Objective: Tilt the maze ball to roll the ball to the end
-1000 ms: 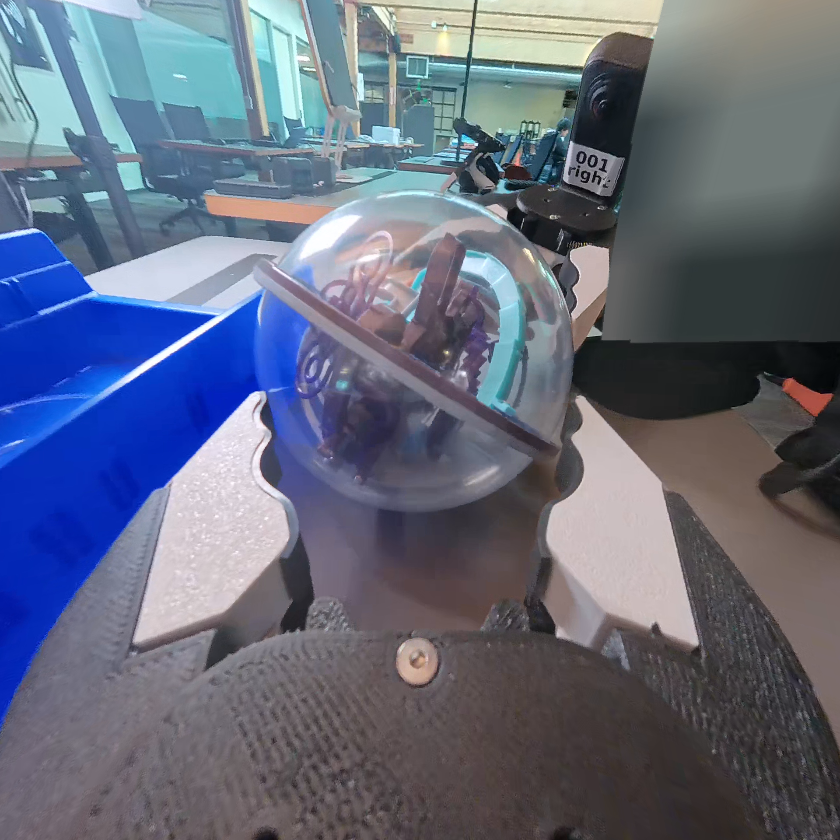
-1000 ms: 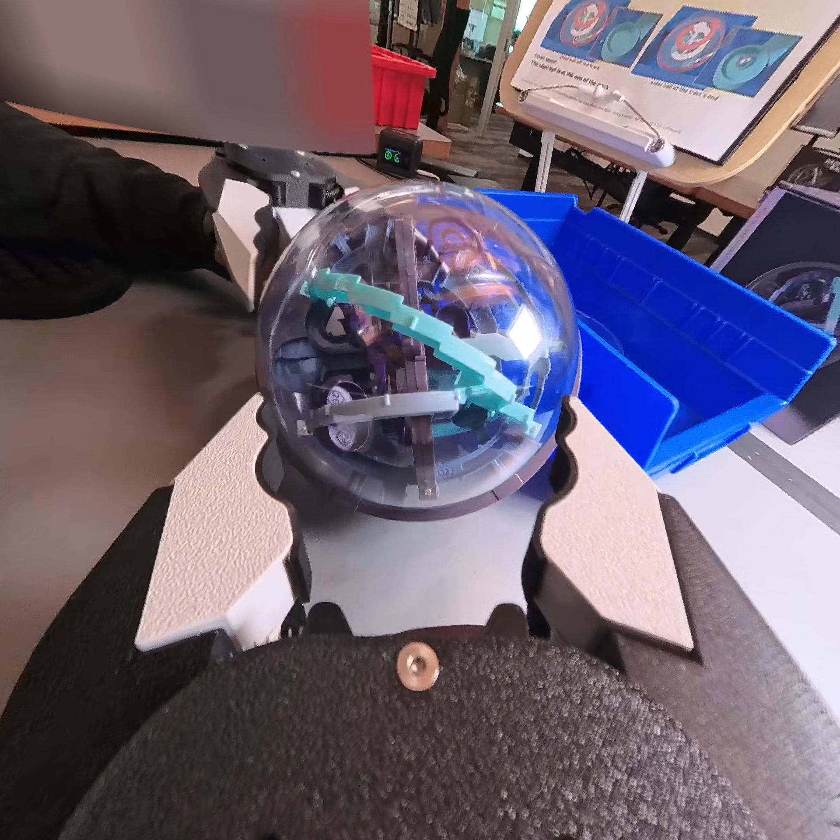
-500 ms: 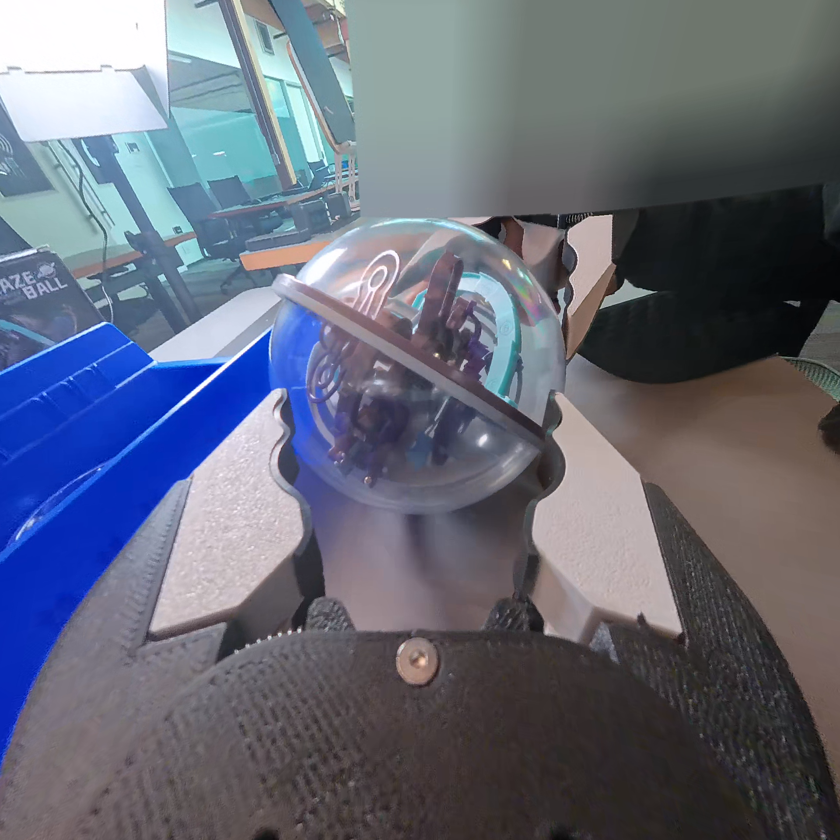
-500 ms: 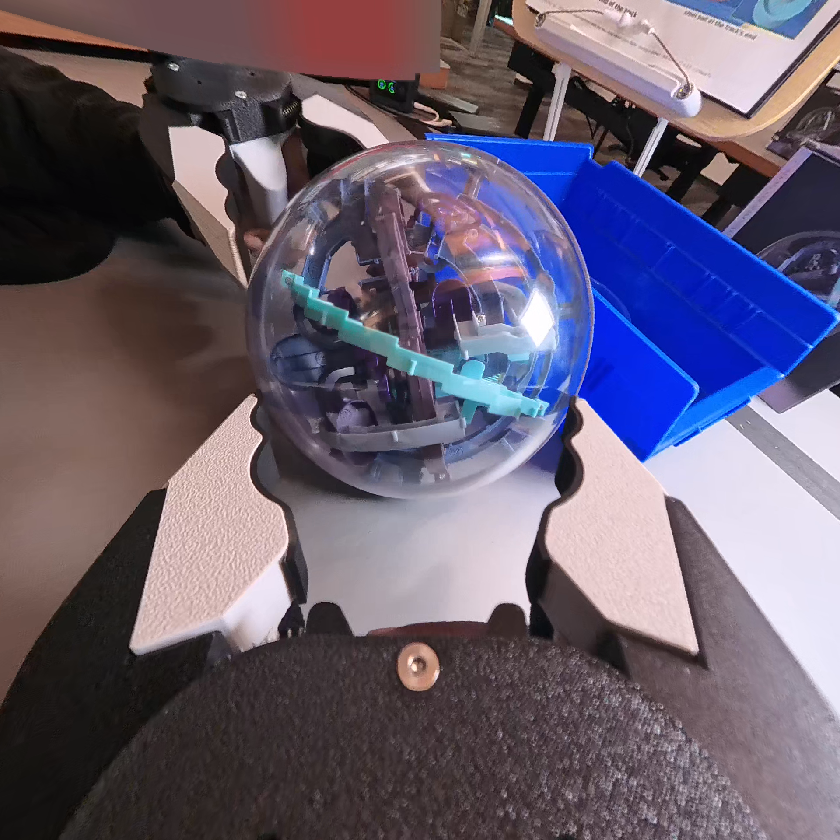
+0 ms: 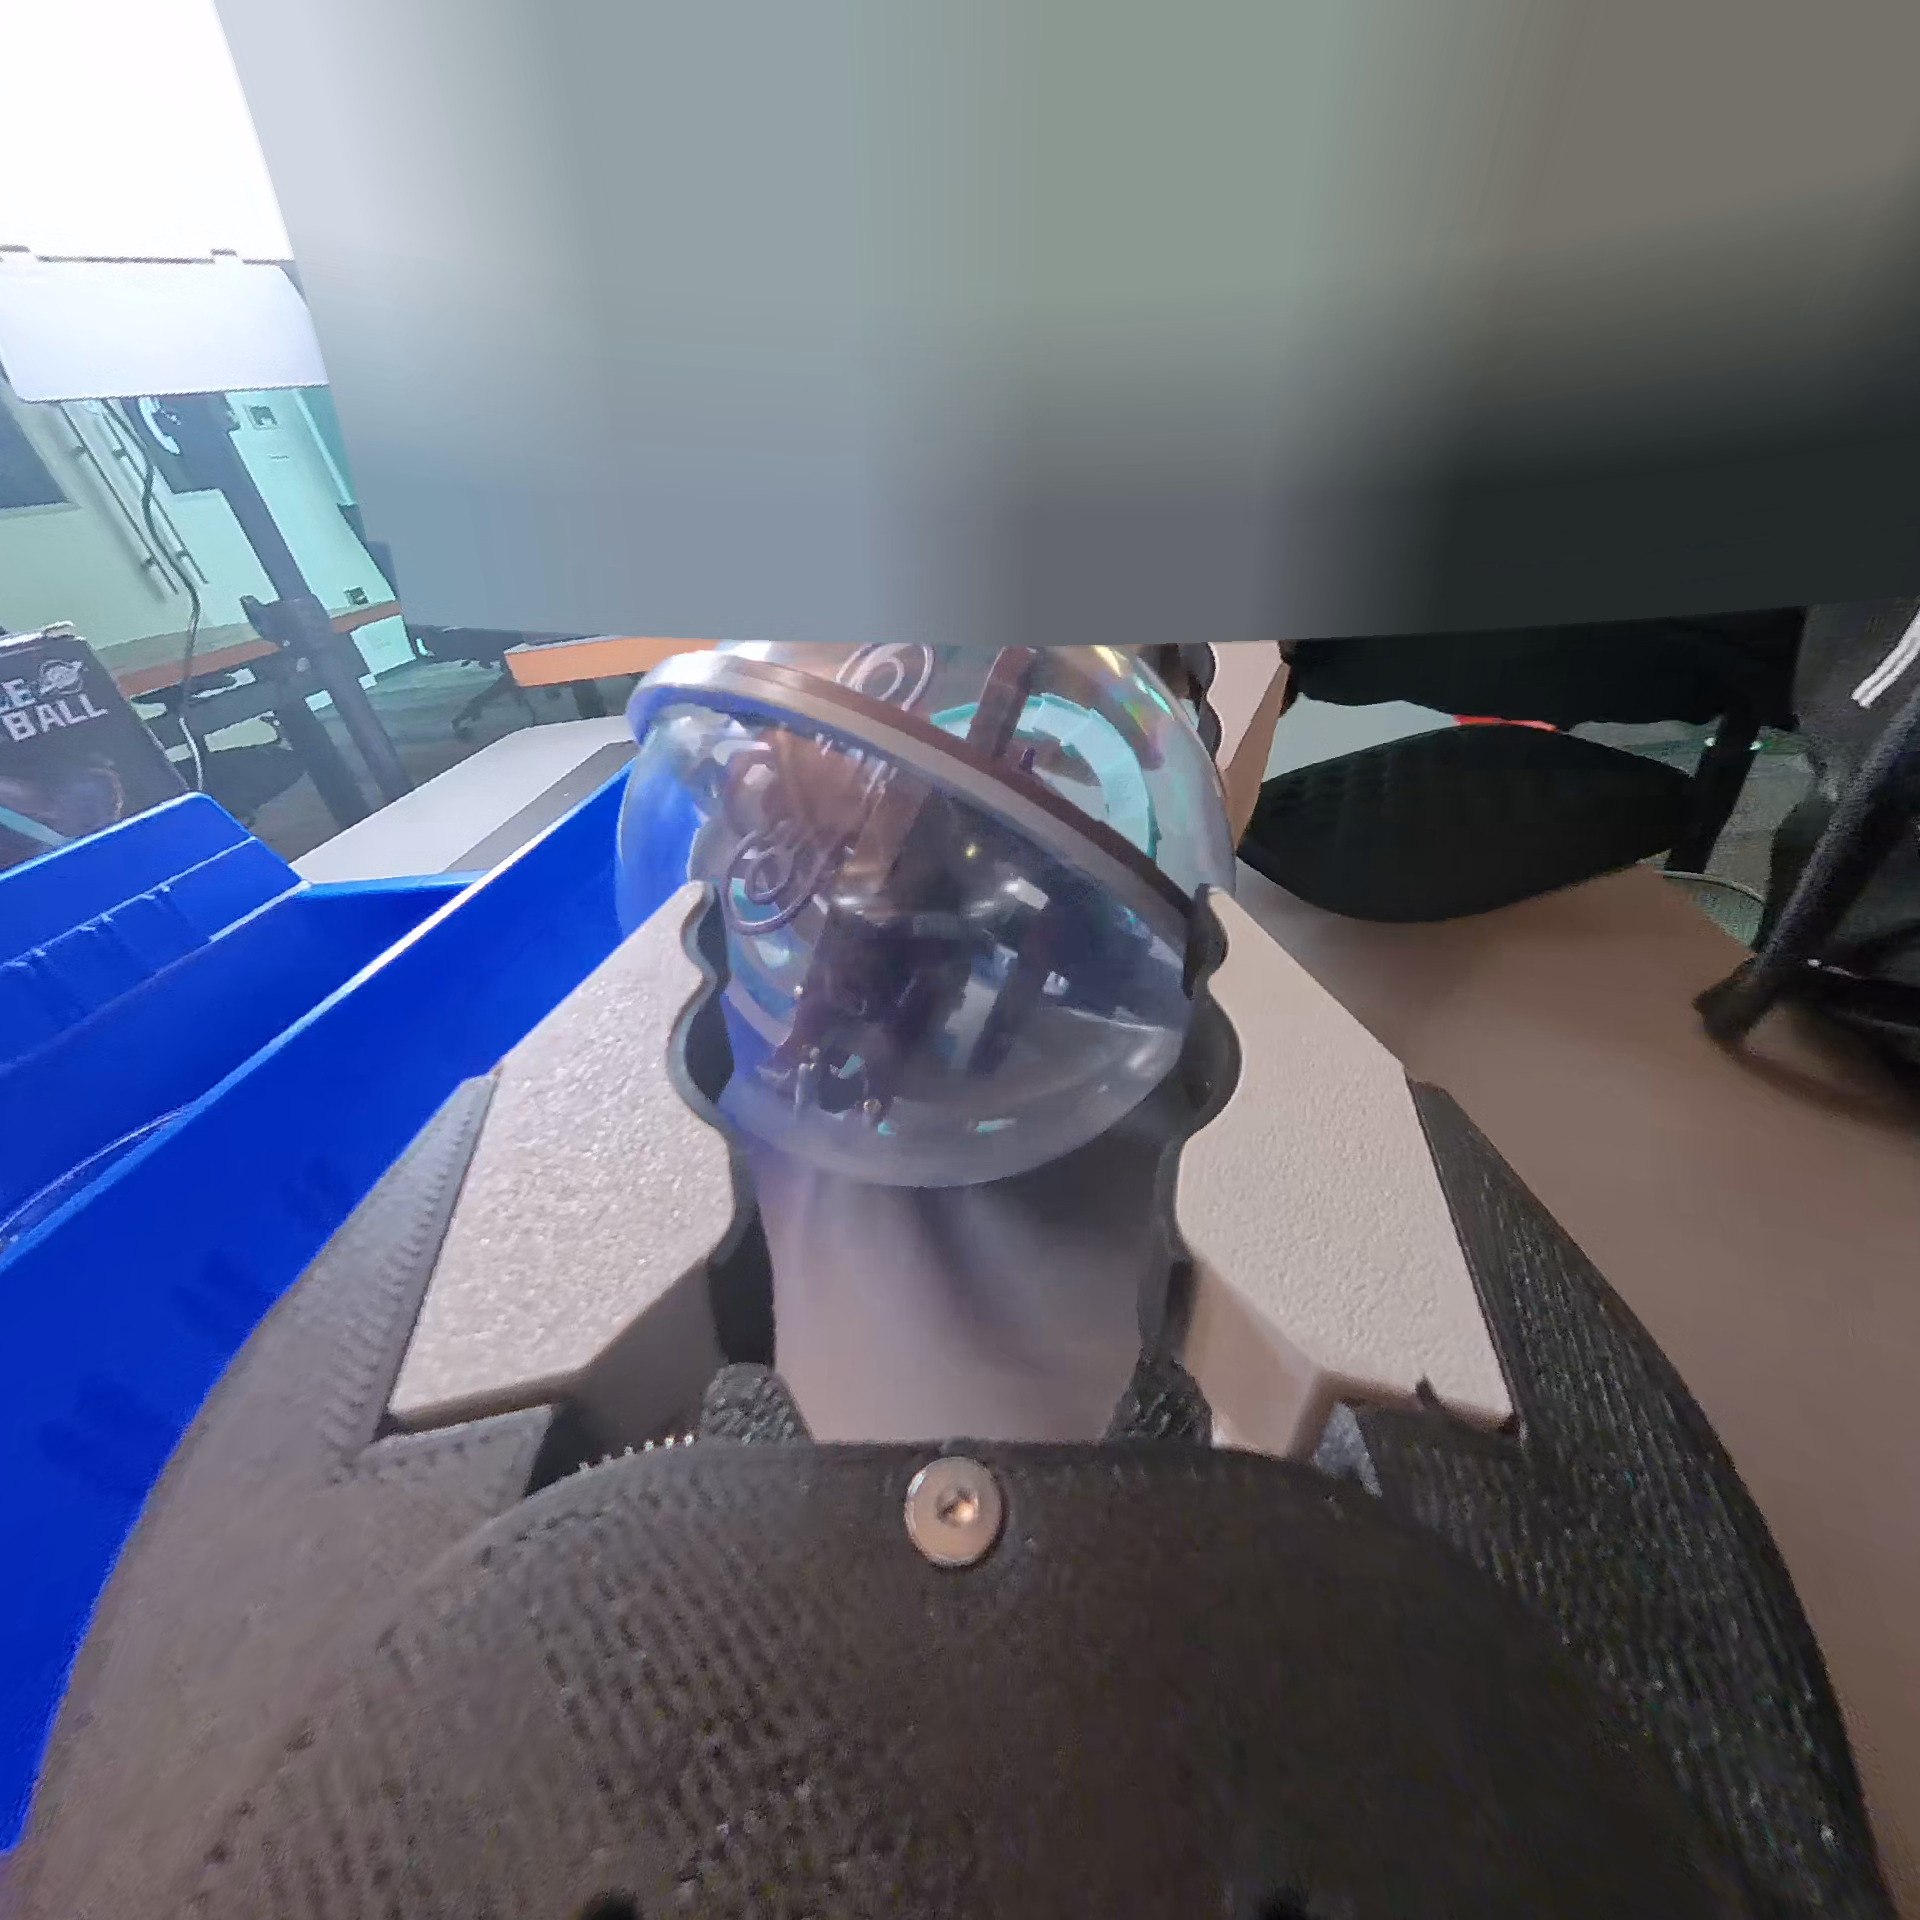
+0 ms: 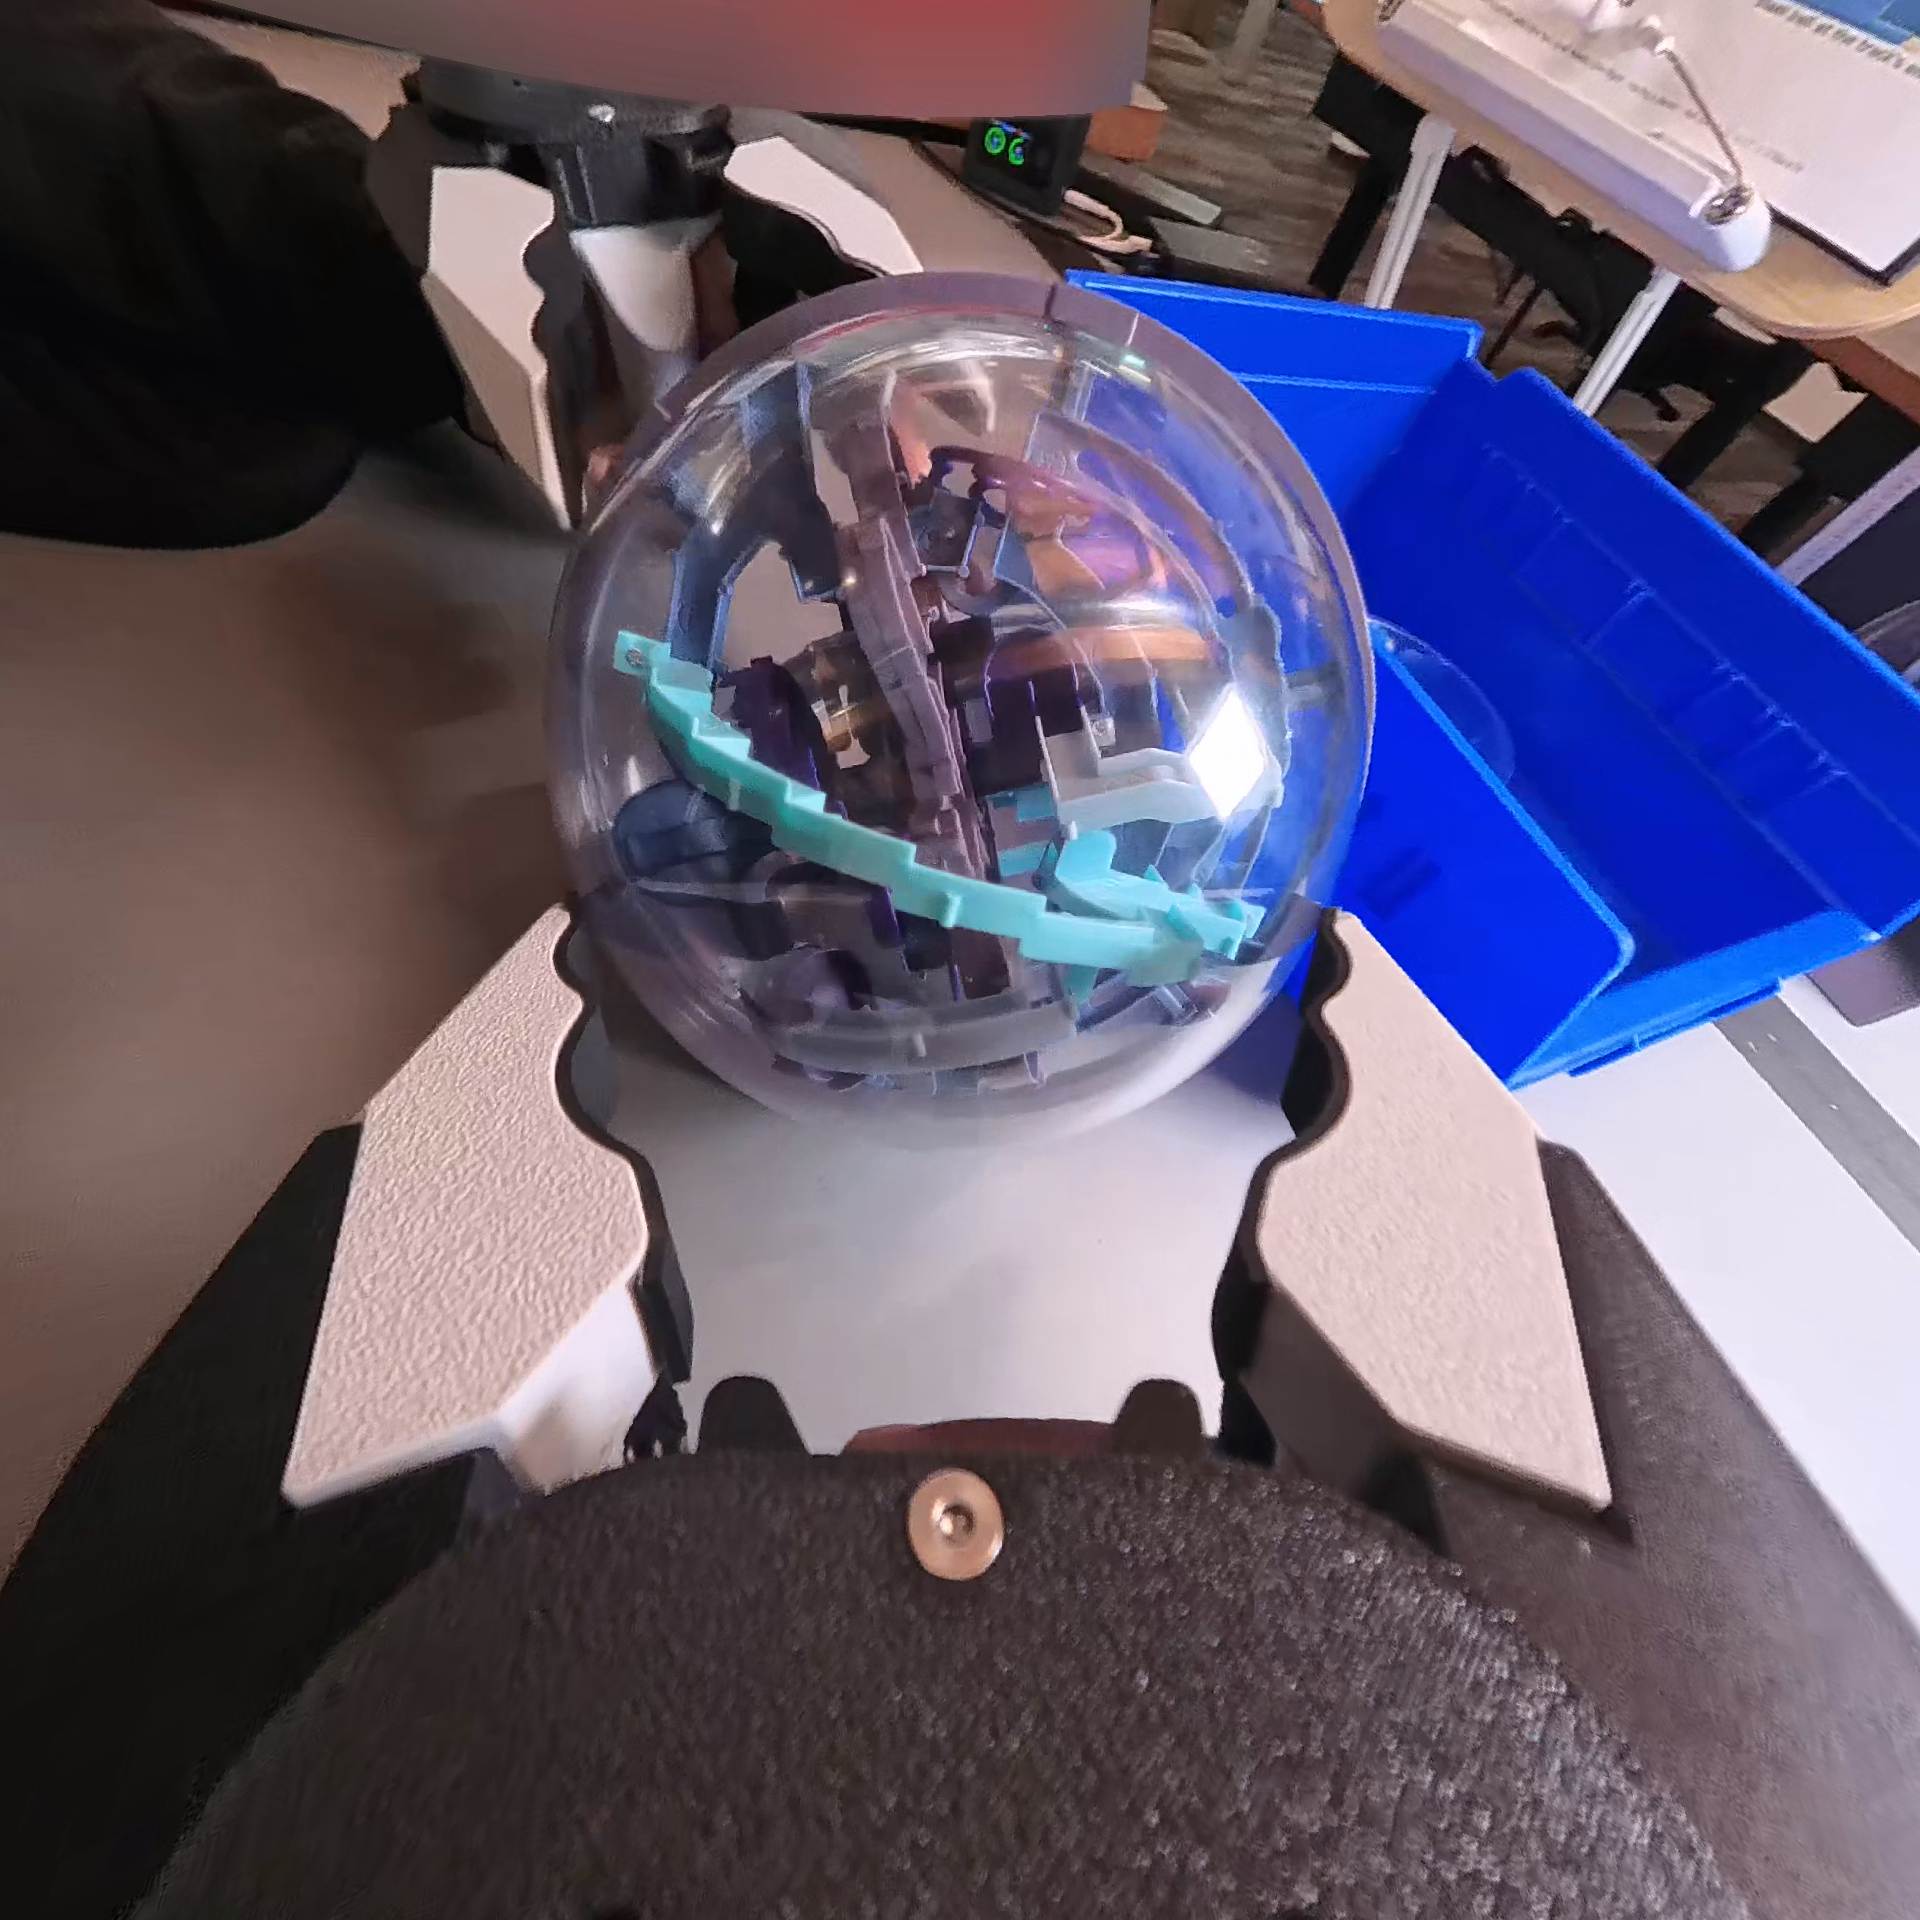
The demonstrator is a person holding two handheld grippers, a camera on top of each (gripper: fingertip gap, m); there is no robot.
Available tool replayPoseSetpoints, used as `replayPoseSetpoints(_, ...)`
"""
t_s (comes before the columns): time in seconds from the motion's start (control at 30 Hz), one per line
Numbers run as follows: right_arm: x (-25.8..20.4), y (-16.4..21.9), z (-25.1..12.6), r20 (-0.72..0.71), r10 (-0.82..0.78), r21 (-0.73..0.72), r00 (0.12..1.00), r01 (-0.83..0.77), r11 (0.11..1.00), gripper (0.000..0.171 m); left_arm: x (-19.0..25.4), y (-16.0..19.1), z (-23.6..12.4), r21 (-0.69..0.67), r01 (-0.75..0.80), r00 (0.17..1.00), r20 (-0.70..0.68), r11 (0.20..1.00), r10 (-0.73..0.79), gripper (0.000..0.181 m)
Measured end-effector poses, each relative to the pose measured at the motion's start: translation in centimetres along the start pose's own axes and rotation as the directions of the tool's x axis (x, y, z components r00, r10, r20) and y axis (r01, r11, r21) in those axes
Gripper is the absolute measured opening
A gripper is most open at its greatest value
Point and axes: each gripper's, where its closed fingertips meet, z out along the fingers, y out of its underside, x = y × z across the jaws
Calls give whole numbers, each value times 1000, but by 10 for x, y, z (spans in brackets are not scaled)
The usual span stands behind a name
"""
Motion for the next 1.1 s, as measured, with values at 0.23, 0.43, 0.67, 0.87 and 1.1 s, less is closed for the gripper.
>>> replayPoseSetpoints(0.23, 3, 7, 1, 64, -65, -84, 996, 70, 994, 130, -7, -4, -10, 66, 127, 991, -48, 990, -124, 91)
replayPoseSetpoints(0.43, 5, 9, 9, 77, -93, -133, 993, 102, 986, 128, -9, 15, -4, -23, 110, 994, -20, 994, -111, 122)
replayPoseSetpoints(0.67, 1, -3, 17, 74, -127, -107, 989, 135, 985, 128, -12, 18, -4, -50, 109, 994, 7, 993, -108, 121)
replayPoseSetpoints(0.87, -4, -11, 17, 60, -144, -64, 988, 148, 987, 128, -9, 24, -6, -91, 83, 996, -13, 992, -84, 124)
replayPoseSetpoints(1.1, -8, -18, 16, 54, -139, -6, 989, 140, 990, 129, -7, 29, -7, -136, 84, 996, -30, 987, -89, 125)
